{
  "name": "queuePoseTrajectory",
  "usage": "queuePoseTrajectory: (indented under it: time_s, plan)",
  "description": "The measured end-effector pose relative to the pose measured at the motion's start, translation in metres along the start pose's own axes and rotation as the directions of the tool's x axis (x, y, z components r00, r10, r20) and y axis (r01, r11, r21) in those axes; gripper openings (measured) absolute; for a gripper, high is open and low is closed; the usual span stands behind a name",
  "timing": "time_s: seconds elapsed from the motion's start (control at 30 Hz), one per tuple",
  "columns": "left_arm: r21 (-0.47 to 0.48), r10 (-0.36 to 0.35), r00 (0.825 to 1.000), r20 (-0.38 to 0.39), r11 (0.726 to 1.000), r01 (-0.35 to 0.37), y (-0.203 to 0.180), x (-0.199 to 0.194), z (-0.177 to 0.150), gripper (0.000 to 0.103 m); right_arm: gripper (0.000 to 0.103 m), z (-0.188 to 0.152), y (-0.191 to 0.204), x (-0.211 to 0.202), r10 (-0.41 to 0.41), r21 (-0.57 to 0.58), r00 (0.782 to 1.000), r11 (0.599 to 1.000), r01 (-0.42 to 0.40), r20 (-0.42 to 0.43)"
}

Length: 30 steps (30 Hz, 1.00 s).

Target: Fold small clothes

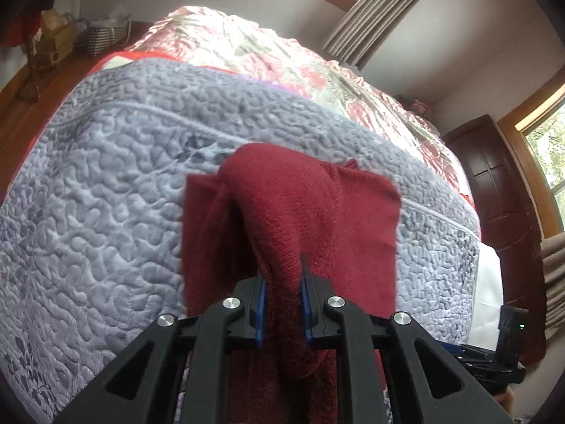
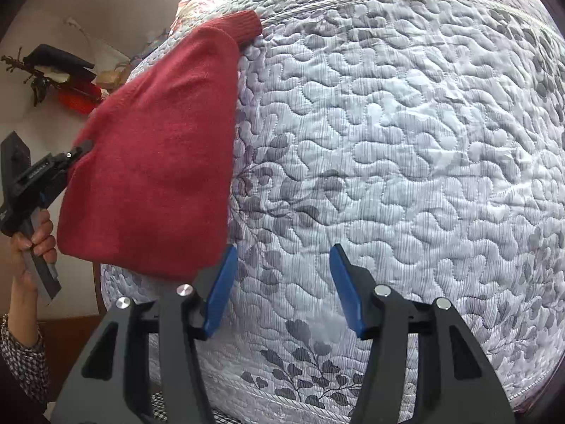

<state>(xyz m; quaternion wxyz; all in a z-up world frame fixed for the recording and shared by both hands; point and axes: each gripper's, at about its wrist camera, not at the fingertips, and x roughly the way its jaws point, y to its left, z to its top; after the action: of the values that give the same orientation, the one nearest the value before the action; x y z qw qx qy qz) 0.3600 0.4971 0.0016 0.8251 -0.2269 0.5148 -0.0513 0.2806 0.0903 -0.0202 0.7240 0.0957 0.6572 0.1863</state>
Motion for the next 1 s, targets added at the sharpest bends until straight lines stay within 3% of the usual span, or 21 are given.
queuePoseTrajectory:
  time_s: [0.23,0.4,0.47,0.57,0.63,0.87,0.9,0.97,1.0]
  plan:
    - [-0.070,0.046,0.998,-0.031,0.996,-0.048,0.036,0.041,-0.024,0.019,0.055,0.006,0.027,0.024,-0.007,-0.052,0.999,0.999,0.004,-0.052]
    - [-0.089,0.052,0.999,-0.016,0.995,-0.053,0.031,0.021,-0.024,0.034,0.055,0.005,0.036,0.038,-0.010,-0.067,0.997,0.998,0.005,-0.080]
    - [-0.074,0.051,0.999,-0.007,0.996,-0.051,0.027,0.003,-0.026,0.053,0.058,0.005,0.039,0.040,-0.008,-0.072,0.997,0.997,0.002,-0.083]
    - [-0.074,0.010,1.000,-0.014,0.997,-0.011,0.026,-0.017,-0.038,0.064,0.059,0.004,0.043,0.045,0.002,-0.074,0.996,0.997,-0.009,-0.090]
    - [-0.058,0.007,0.999,-0.035,0.998,-0.009,0.023,-0.021,-0.049,0.066,0.059,0.003,0.045,0.047,0.002,-0.074,0.995,0.997,-0.009,-0.095]
    - [-0.039,0.019,0.994,-0.108,0.999,-0.023,0.022,-0.011,-0.081,0.062,0.060,0.001,0.059,0.053,-0.004,-0.080,0.995,0.997,-0.004,-0.100]
    - [-0.036,0.028,0.992,-0.123,0.999,-0.032,0.023,-0.007,-0.083,0.058,0.061,0.001,0.061,0.054,-0.009,-0.083,0.995,0.997,0.000,-0.099]
    - [-0.033,0.042,0.987,-0.158,0.998,-0.047,0.026,0.004,-0.086,0.026,0.061,-0.001,0.062,0.056,-0.012,-0.078,0.995,0.997,0.004,-0.100]
    - [-0.027,0.049,0.984,-0.169,0.998,-0.054,0.027,0.009,-0.088,0.020,0.061,-0.001,0.060,0.056,-0.009,-0.072,0.995,0.997,0.001,-0.101]
